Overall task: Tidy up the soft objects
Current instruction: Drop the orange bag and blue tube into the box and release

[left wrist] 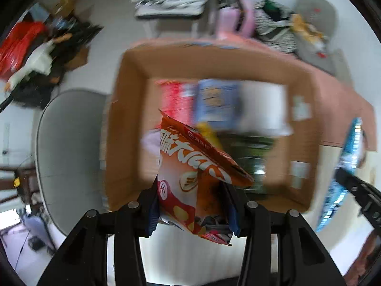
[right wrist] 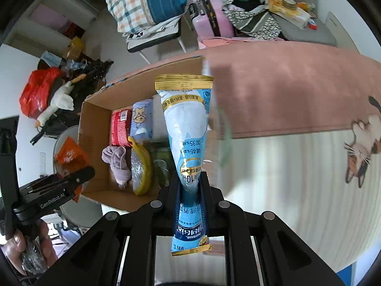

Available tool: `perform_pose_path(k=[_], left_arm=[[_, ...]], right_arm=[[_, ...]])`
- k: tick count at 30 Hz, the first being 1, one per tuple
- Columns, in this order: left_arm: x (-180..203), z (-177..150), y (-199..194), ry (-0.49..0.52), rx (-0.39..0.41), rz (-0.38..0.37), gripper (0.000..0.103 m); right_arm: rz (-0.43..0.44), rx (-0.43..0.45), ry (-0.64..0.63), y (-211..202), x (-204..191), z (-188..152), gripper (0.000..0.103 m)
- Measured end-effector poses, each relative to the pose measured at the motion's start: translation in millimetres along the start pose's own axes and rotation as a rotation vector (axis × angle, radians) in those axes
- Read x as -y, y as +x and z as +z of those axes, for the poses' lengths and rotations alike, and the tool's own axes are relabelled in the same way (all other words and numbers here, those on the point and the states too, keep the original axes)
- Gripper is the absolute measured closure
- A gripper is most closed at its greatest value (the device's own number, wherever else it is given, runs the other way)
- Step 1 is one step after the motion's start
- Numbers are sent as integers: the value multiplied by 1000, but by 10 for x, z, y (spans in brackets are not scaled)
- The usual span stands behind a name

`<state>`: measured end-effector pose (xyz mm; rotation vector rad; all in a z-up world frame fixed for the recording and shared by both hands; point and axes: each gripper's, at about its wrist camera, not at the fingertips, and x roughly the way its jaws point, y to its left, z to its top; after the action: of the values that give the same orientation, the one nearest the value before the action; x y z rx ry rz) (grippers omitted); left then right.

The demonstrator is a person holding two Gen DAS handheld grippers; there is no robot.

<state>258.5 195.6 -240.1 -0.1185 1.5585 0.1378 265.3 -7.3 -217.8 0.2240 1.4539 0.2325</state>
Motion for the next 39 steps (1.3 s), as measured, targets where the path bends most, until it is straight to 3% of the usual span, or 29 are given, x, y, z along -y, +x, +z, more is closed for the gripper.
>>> perform_pose_path(k=[4, 12, 14, 15, 17, 25, 26, 30, 32, 34, 37, 39], left_arm=[[-364, 125, 407, -40, -95, 19, 61], [-460, 155, 968, -48, -223, 54, 58], [-453, 150, 1021, -54, -230, 31, 56], [-451, 141, 1028, -62, -226, 28, 55], [-446, 145, 1015, -69, -216, 0, 45], [-311, 173, 719, -46, -140, 7, 41], [-304, 162, 645, -47, -114, 10, 41], [-223, 89, 408, -40, -19, 39, 41], [-160, 12, 306, -27, 28, 67, 41], [-121, -58, 264, -11, 62, 88, 41], [-59, -143, 203, -6, 103, 92, 13], [-83, -143, 183, -7, 116, 92, 11]], right_arm=[[-49, -33, -14, 301, -195, 73, 88], [-191, -97, -46, 859, -188, 235, 87], [-230, -122, -57, 944, -189, 240, 78], [-228, -122, -56, 957, -189, 237, 73], [-206, -125, -34, 969, -158, 229, 49], [-206, -135, -31, 911, -165, 126, 40], [-209, -134, -37, 903, -179, 108, 34], [-219, -126, -74, 851, -241, 2, 30], [-227, -122, -97, 824, -263, -43, 15], [-242, -107, -121, 786, -280, -109, 11], [-246, -93, -128, 731, -300, -165, 5], [-231, -82, -117, 677, -290, -189, 0]])
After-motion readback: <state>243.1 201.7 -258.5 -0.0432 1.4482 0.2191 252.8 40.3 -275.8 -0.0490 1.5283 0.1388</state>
